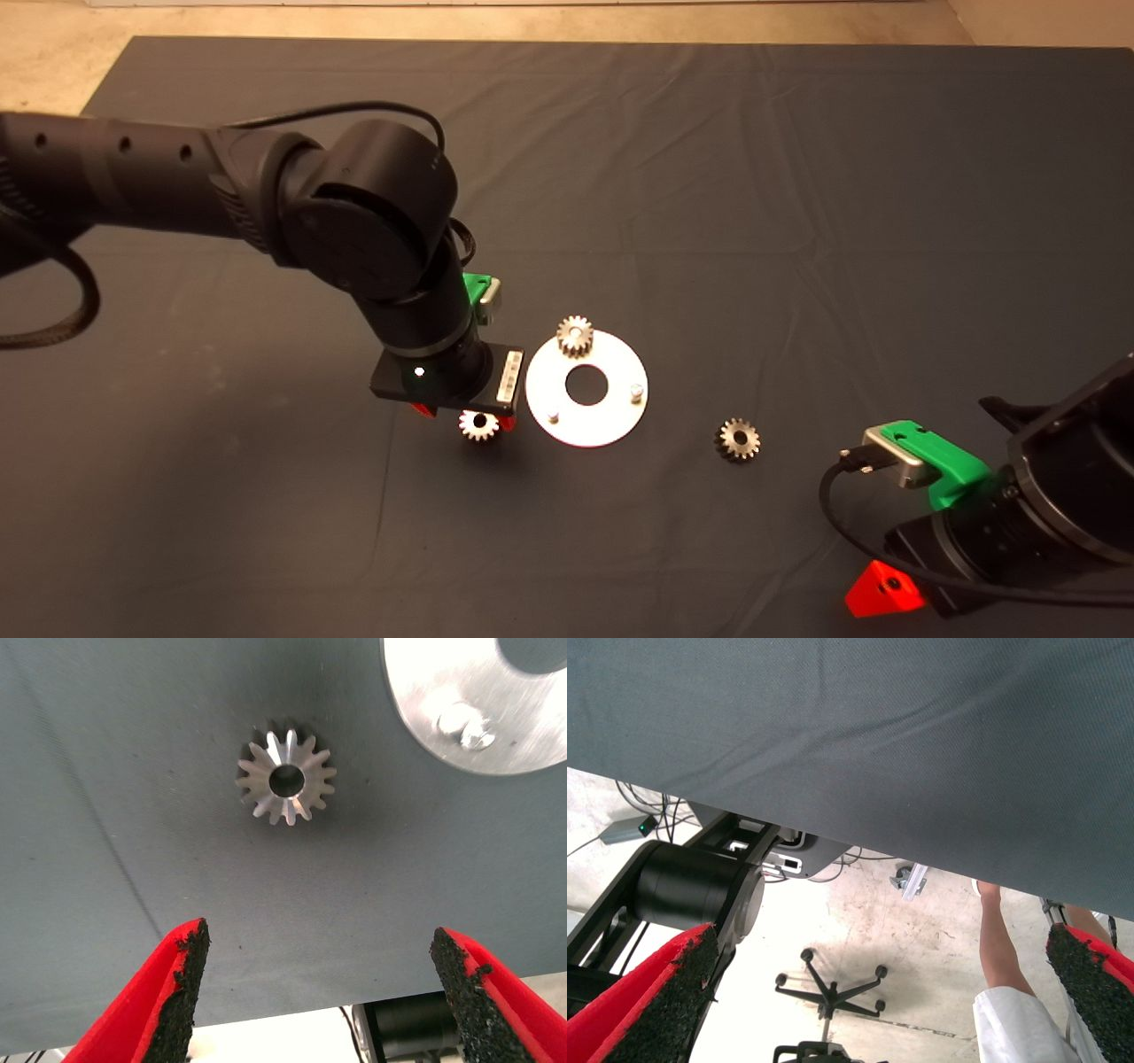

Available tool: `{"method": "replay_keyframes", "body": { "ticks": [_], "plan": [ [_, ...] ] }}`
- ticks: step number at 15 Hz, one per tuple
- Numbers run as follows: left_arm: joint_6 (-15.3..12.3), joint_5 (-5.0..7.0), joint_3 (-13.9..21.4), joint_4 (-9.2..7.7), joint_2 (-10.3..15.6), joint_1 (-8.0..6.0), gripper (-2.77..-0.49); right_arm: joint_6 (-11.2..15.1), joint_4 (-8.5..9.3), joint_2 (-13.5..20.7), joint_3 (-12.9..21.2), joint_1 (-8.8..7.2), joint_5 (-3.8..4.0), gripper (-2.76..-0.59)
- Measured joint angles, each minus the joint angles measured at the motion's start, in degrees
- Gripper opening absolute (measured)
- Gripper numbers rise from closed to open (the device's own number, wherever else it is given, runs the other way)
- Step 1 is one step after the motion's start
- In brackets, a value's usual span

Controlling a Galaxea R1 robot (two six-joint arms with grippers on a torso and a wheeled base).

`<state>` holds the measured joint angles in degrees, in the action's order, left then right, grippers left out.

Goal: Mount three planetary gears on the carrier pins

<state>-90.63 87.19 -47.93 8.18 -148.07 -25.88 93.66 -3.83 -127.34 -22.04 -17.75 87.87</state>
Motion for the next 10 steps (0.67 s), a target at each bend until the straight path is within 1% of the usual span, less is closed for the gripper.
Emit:
{"method": "replay_keyframes", "body": {
  "ticks": [3,4,7,10],
  "plan": [
    [1.73,0.0,-2.39,0.94,-0.8,2.98,-1.51,0.0,0.01,0.02,0.0,0.0,0.02,-0.6],
    [2.15,0.0,-3.03,1.32,-1.02,3.51,-1.51,0.0,0.01,0.0,0.0,0.0,0.0,-0.6],
    [3.36,0.08,-5.64,2.68,-1.02,4.47,-1.51,0.0,0.02,0.0,0.0,-0.02,0.0,-0.6],
    [5.1,0.1,-7.17,3.0,-1.19,5.22,-1.51,0.0,0.02,0.0,0.0,0.0,0.0,-0.6]
  ]
}}
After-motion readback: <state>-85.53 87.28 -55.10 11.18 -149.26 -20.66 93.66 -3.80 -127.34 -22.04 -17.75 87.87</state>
